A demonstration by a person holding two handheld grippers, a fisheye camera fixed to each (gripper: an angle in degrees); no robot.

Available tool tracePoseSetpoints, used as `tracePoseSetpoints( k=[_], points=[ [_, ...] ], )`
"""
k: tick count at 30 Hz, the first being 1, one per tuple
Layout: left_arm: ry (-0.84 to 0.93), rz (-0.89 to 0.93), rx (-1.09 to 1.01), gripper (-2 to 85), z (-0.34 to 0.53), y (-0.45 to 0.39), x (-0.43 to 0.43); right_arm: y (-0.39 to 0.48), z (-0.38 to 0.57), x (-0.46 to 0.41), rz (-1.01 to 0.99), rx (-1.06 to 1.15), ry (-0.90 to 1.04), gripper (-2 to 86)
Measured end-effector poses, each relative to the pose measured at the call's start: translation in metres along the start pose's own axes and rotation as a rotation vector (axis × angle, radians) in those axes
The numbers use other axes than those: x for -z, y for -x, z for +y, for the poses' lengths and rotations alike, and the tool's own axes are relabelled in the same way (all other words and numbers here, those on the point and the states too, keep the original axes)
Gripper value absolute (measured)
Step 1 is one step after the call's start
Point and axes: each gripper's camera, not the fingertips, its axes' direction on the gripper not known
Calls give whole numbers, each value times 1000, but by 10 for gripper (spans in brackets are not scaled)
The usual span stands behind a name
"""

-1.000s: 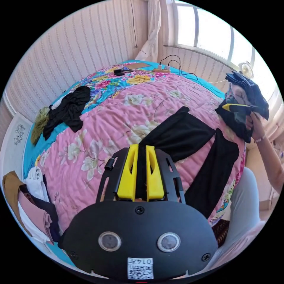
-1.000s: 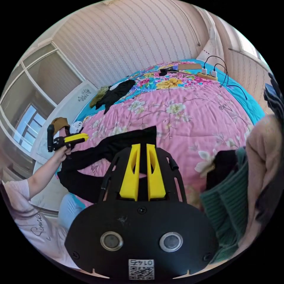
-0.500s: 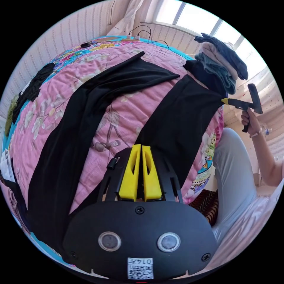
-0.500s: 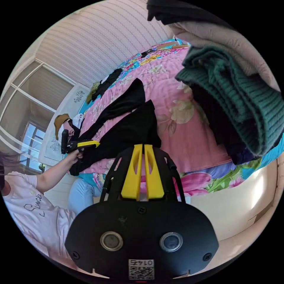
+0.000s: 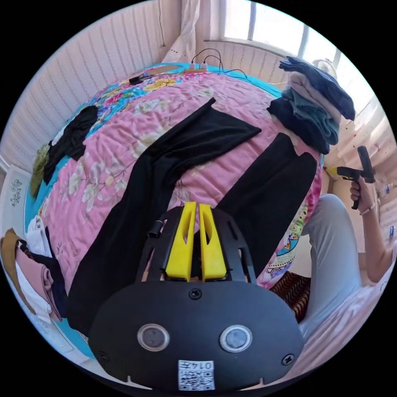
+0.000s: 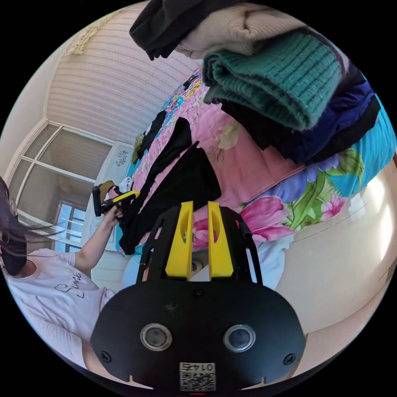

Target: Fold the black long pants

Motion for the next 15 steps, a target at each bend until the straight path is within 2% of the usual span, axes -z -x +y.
tracePoseSetpoints(
  k=[4,8,10,13,15],
  points=[
    [-48,67,-208,0,-46,-62,-17,-3,7,3,25,7,-122,62],
    [-86,103,-372,47,-96,-133,-67,12,13,4,78,53,-231,62],
    [-45,152,-398,55,-112,-152,-94,16,13,4,108,83,-221,60],
    [97,60,-483,45,-120,-176,-150,21,10,-5,162,123,-137,51],
    [100,84,-484,13,-123,-177,-160,25,10,-5,217,152,-119,37]
  ],
)
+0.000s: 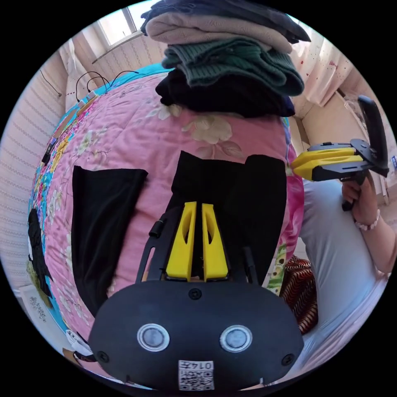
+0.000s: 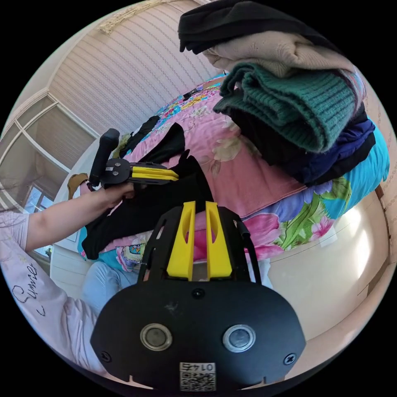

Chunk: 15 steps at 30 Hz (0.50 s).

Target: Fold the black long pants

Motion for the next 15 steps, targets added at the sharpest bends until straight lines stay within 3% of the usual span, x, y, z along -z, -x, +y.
tracePoseSetpoints(
  k=[4,9,15],
  points=[
    [-112,5,27,-3,4,14,23,-7,-2,3,-34,-5,0,41],
    [-73,-239,21,-8,9,46,9,-23,-10,1,-154,-57,-15,82],
    [22,-166,156,-10,2,84,-48,-32,-25,-12,-174,-112,54,90]
  ],
)
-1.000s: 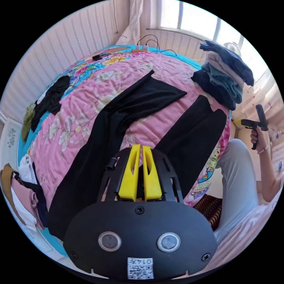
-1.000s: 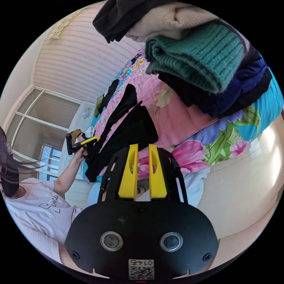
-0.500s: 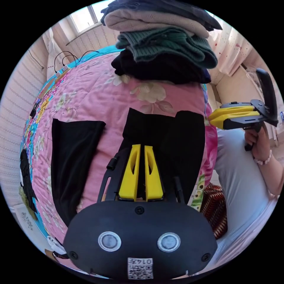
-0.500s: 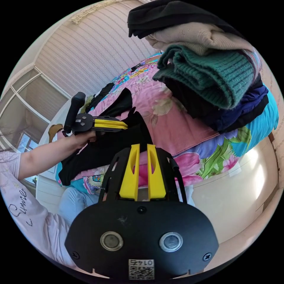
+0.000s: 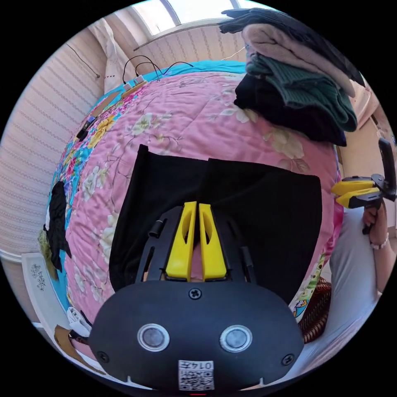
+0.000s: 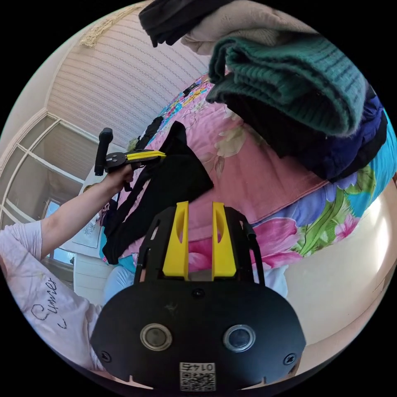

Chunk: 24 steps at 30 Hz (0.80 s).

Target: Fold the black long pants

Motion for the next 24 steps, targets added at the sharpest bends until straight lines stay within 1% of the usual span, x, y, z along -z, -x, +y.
tracePoseSetpoints(
  k=[2,5,7,10,12,14,16,17,18,20,21,24],
  points=[
    [16,-5,-25,-10,-1,-6,-14,-1,-11,-10,-30,-11,22,94],
    [16,-40,-44,-10,-2,-13,-28,-1,-28,-26,4,-25,43,95],
    [9,-36,-40,-10,-4,-13,-30,-2,-32,-26,-7,-31,26,95],
    [-63,20,-45,-10,-7,-12,-22,-6,-32,-13,-43,-47,-48,99],
    [-96,42,-90,-10,-11,-17,-18,0,-28,5,-3,-29,-143,98],
    [-95,29,-139,-10,-14,-24,-20,10,-30,11,38,27,-189,97],
    [-78,8,-177,-10,-17,-30,-26,18,-39,0,123,78,-112,94],
    [-66,2,-184,-10,-18,-31,-31,16,-45,-12,165,69,-23,86],
    [-58,2,-173,-10,-20,-29,-35,10,-48,-21,166,43,44,76],
    [-56,15,-131,-10,-22,-22,-38,6,-48,-13,112,37,5,57],
    [-68,36,-105,-10,-23,-18,-36,3,-47,-2,27,54,-35,44],
    [-120,84,-105,-10,-27,-15,-25,-9,-42,23,-104,25,-38,31]
  ],
)
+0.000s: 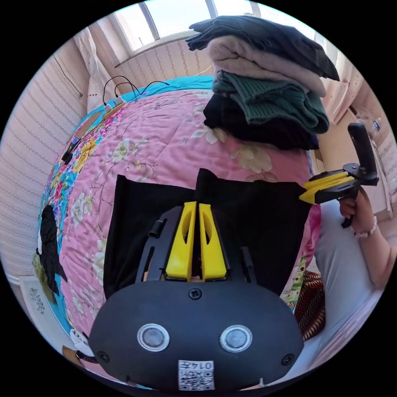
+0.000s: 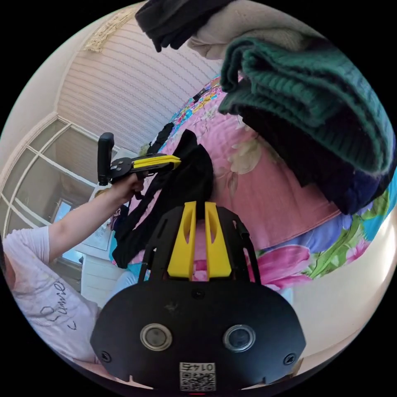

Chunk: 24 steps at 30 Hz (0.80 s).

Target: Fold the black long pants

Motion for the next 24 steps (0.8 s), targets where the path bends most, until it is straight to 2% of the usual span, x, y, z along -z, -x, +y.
tracePoseSetpoints(
  k=[5,11,17,21,24],
  points=[
    [-37,39,-31,-10,-18,-16,6,-20,8,32,-26,-30,79,26],
    [122,25,-43,-7,-30,-27,-41,-49,10,35,-21,-109,209,45],
    [64,90,-9,-2,-45,-13,-27,-46,-6,45,-65,-58,76,83],
    [77,107,31,11,-54,1,-31,-41,-19,27,-76,-5,239,20],
    [66,164,55,30,-58,7,-30,-40,-18,30,-38,3,339,8]
  ],
)
